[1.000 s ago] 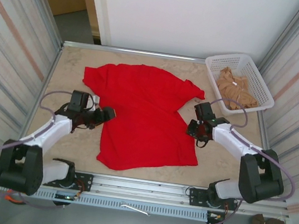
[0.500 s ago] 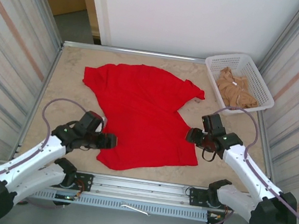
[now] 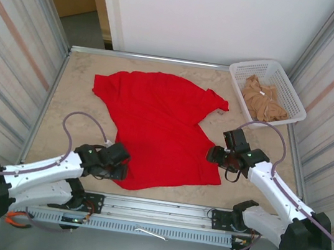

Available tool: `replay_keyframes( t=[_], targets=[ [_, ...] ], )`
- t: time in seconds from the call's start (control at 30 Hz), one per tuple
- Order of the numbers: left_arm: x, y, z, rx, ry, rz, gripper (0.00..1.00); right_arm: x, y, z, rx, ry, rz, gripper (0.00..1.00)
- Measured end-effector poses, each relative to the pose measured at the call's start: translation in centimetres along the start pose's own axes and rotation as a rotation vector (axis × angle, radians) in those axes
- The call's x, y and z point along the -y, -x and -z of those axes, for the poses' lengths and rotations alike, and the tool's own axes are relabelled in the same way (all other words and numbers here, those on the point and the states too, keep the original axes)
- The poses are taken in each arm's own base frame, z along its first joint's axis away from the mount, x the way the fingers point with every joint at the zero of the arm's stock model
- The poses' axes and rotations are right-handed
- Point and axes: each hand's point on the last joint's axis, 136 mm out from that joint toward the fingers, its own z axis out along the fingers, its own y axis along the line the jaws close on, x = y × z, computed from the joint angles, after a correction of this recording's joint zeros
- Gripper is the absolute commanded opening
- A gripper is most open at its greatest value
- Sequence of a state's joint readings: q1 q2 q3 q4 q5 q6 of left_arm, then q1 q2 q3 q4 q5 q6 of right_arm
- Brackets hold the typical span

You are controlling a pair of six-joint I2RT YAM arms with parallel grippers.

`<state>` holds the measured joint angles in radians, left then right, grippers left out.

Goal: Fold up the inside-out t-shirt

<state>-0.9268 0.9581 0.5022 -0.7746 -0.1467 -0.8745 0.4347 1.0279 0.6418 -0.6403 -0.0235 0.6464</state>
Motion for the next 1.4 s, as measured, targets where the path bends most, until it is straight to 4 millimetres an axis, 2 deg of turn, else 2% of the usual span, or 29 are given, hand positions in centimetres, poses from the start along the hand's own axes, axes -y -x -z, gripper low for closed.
replay_keyframes(
  t=[0.1,0.3,0.4,0.47,0.57,0.6,0.83,1.07,1.23,1.4],
  targets=[
    [-0.3,-0.3,-0.2,0.001,0.028,0.019,0.58,0.0,0.0,0.0,0.000,0.000,0.000,0.62],
    [-1.3,-0.9,-1.0,-0.003,0.066,0.059,0.36,0.0,-0.1,-0.1,-0.005,-0.003,0.002,0.62],
    [-1.5,-1.0,-1.2,0.000,0.071,0.066,0.30,0.0,-0.1,-0.1,-0.007,-0.004,0.002,0.62],
    [-1.5,-1.0,-1.4,0.003,0.068,0.072,0.21,0.0,-0.1,-0.1,-0.007,-0.004,0.003,0.62],
    [-1.4,-0.9,-1.4,0.006,0.063,0.081,0.02,0.0,-0.1,-0.1,-0.007,-0.004,0.003,0.62],
    [-1.4,-0.9,-1.4,0.007,0.060,0.085,0.00,0.0,-0.1,-0.1,-0.007,-0.004,0.003,0.62],
    [-1.4,-0.3,-0.7,0.050,0.040,0.097,0.00,0.2,-0.3,-0.1,-0.014,-0.010,0.003,0.62],
    [-1.6,1.3,1.8,0.155,-0.020,0.135,0.00,0.2,-0.5,-0.1,-0.020,-0.014,0.007,0.63],
    [-2.4,1.5,2.8,0.193,-0.033,0.176,0.00,0.2,-0.7,-0.4,-0.032,-0.018,0.015,0.63],
    [-3.4,1.5,2.9,0.211,-0.038,0.232,0.00,-0.6,-1.8,-1.0,-0.072,-0.023,0.069,0.63]
  ],
)
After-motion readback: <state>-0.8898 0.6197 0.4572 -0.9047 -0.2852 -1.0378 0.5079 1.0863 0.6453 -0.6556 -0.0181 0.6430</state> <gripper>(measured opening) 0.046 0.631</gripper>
